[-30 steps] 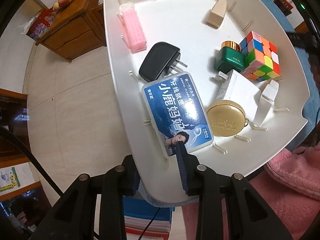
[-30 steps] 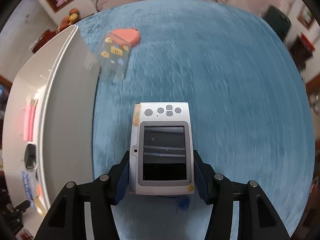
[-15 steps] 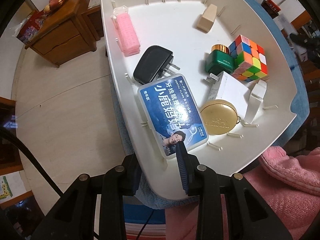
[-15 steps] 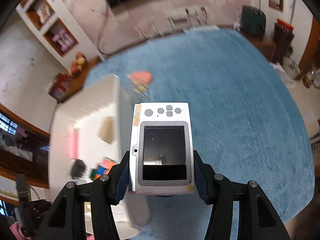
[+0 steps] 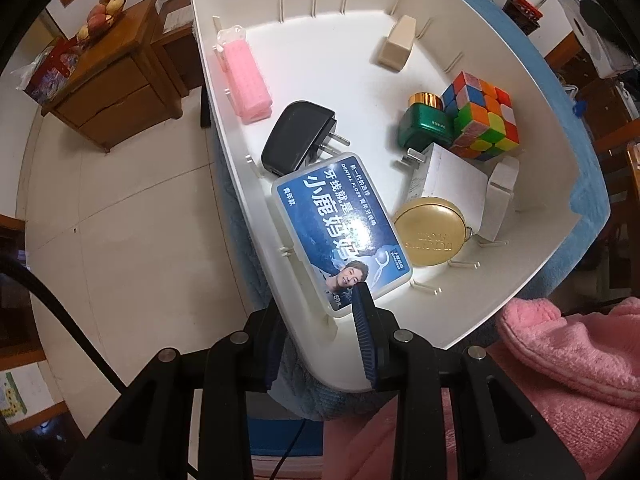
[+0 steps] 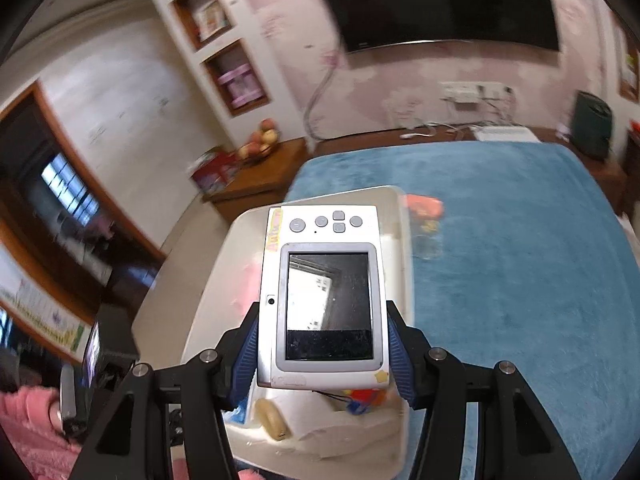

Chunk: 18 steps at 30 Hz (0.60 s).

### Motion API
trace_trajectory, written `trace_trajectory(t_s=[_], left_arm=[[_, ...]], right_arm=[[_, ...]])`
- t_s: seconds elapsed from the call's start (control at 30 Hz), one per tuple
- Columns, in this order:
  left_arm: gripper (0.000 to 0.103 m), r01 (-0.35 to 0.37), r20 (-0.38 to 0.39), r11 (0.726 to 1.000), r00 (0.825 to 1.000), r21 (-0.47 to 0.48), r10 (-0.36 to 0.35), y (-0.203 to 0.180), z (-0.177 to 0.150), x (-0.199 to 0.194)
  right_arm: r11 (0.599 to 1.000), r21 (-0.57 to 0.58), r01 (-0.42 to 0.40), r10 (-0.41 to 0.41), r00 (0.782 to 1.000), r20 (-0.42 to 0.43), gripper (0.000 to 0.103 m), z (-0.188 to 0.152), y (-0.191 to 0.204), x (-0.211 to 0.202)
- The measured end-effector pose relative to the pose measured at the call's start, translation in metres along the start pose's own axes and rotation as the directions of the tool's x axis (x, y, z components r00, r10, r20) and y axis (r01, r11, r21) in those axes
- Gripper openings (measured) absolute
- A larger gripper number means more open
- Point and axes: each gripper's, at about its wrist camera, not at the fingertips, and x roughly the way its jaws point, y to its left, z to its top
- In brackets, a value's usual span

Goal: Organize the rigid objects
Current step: 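Carry the white device into the tray and open the right gripper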

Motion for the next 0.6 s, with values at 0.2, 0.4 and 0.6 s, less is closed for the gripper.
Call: trace_trajectory(t_s=[0.2,0.4,0.6], left_arm=[[0.033,0.002,0.006,1.0,1.0,-0.005,-0.002,0.001,-0.002,-0.004],[0.033,-0.01,0.004,1.0,1.0,-0.02,0.01,-0.001,-0.001,-0.003],[0.034,-0.023,0.0,0.998,1.0,-0.05,0.023,-0.003,0.001,-0.002]], right_arm=[[0.99,-0.133,-0.039,0.032,0.998,-0.052,0.057,-0.006,0.032,0.012],[0.974,-0.207,-0.088,0.081,0.996,-0.042,0.058,-0.008,0.04,0.004],[0.966,-0.251,-0.062,0.062,0.998,-0.006,0.07,0.0,0.025,-0.003]])
